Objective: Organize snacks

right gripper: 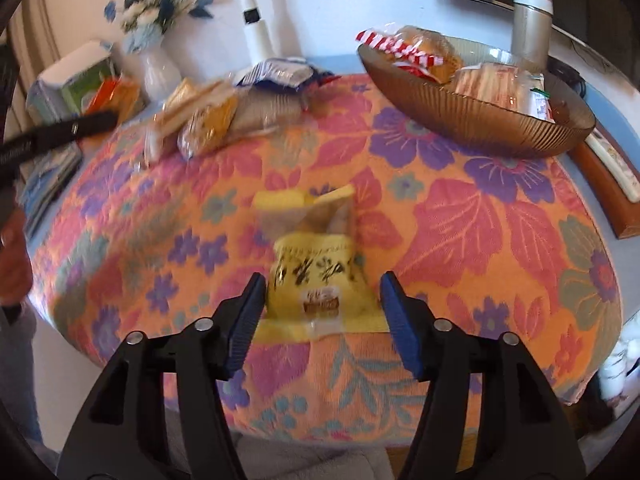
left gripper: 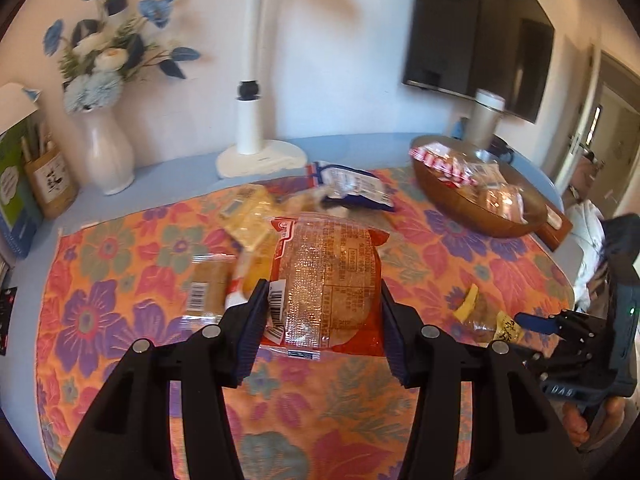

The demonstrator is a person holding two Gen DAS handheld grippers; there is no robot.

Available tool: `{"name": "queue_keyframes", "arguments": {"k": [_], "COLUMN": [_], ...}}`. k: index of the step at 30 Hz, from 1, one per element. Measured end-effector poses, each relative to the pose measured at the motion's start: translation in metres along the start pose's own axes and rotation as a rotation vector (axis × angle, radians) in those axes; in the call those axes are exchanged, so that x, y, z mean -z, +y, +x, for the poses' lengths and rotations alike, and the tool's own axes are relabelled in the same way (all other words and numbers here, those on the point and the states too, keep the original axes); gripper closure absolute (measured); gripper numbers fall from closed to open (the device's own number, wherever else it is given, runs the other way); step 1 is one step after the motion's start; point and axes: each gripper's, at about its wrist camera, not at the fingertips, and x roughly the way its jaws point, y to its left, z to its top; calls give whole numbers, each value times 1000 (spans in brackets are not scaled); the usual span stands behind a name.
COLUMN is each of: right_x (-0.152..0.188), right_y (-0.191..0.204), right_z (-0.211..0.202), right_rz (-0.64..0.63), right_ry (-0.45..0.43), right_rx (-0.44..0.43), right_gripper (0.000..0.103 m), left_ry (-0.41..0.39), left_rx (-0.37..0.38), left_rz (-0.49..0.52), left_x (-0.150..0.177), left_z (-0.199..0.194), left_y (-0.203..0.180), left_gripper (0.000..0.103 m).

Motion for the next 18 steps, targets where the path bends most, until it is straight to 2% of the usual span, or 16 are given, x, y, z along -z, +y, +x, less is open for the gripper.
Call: {"name": "queue_keyframes", "arguments": {"k": [5, 7, 10, 14, 18], "right_x": [-6, -9, -11, -14, -29], "right_y": [5, 7, 18, 16, -2], "right_z": [12, 20, 23, 13, -26], "right_rz": [-15, -32, -93, -73, -14], "right_ry": [23, 27, 4, -25, -125], "right_rx": [40, 66, 103, 65, 29], "right_gripper": [34, 39, 43, 43, 43], "left_ry": [7, 3, -3, -15, -34], "left_rx": [13, 15, 28, 40, 74], "left_rz": [13, 23, 43, 87, 130], "left_x": [-3, -6, -13, -25, -47], "left_z": [2, 1, 0, 1, 3], "left_y": [-9, -13, -21, -39, -59], "left_gripper": [53, 53, 53, 53, 53]}}
